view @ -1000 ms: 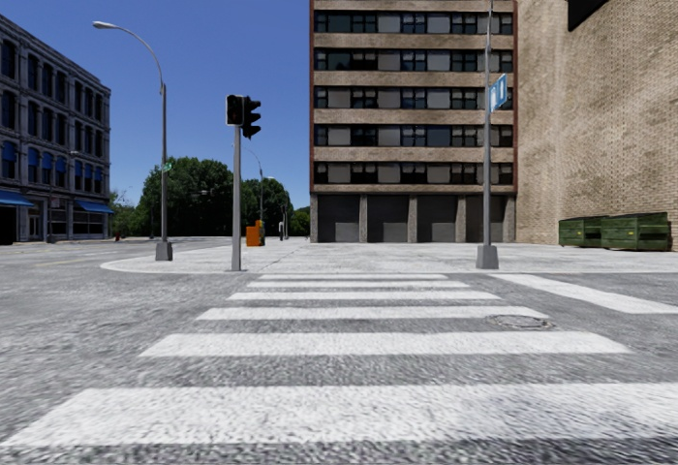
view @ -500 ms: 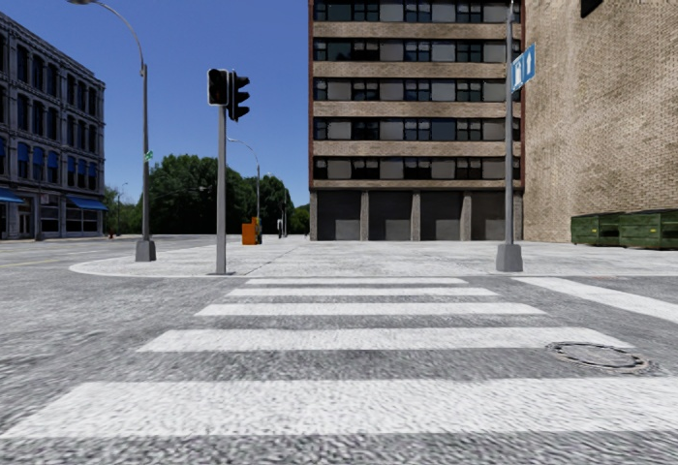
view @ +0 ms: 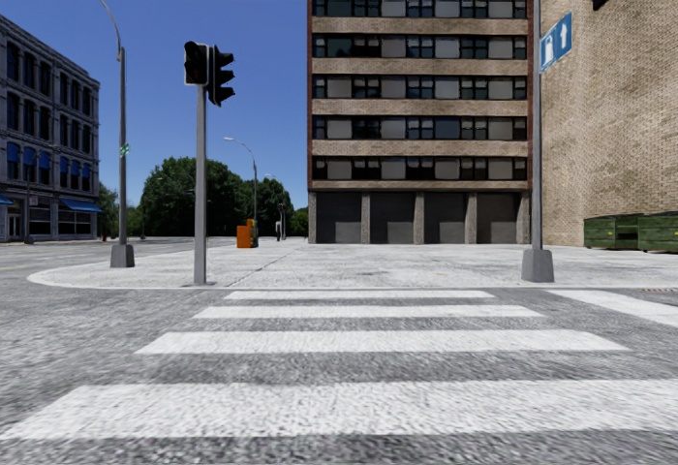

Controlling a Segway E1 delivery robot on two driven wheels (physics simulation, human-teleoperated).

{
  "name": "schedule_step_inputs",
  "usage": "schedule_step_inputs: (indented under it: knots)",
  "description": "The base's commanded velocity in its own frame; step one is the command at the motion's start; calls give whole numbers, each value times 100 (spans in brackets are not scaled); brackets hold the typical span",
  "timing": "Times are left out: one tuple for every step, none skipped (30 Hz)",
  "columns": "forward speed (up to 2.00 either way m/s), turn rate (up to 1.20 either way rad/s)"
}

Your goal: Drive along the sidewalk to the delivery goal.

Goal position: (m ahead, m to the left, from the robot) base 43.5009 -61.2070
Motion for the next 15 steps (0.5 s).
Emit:
schedule_step_inputs:
  knots:
    - [200,0]
    - [200,0]
    - [200,0]
    - [200,0]
    - [200,0]
    - [200,0]
    - [200,0]
    - [200,0]
    - [200,0]
    - [200,0]
    - [200,0]
    - [200,0]
    - [200,0]
    - [200,0]
    - [200,0]
